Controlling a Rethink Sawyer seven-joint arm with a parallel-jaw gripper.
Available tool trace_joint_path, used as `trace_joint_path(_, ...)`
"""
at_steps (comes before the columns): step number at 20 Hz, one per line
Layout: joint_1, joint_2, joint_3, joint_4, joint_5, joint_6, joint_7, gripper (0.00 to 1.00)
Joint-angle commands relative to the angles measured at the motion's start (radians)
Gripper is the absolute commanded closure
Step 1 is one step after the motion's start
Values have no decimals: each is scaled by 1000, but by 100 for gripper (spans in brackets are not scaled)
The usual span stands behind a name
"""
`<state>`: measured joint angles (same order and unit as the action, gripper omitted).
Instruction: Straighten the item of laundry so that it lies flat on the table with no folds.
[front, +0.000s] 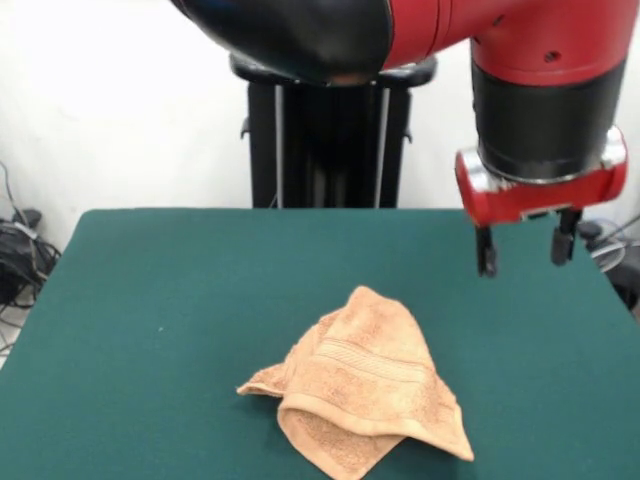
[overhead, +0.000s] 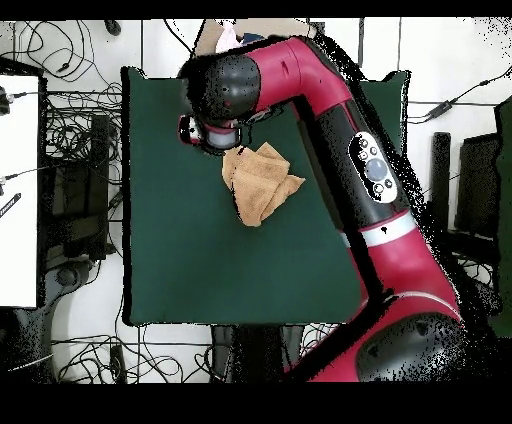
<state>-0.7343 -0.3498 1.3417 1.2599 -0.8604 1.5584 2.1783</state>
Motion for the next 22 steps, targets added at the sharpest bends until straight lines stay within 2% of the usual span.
trace_joint_path(1,-35,-89,-263,278,111,-230,667,0)
trace_joint_path(5,-44,-44,-290,280,106,-343,625,0)
trace_joint_path(8,-45,-58,-303,301,54,-416,567,0)
trace_joint_path(10,-44,-74,-309,300,4,-459,486,0)
trace_joint_path(16,-58,-73,-336,272,-8,-512,331,0)
trace_joint_path(22,-59,-95,-362,245,-10,-481,191,0)
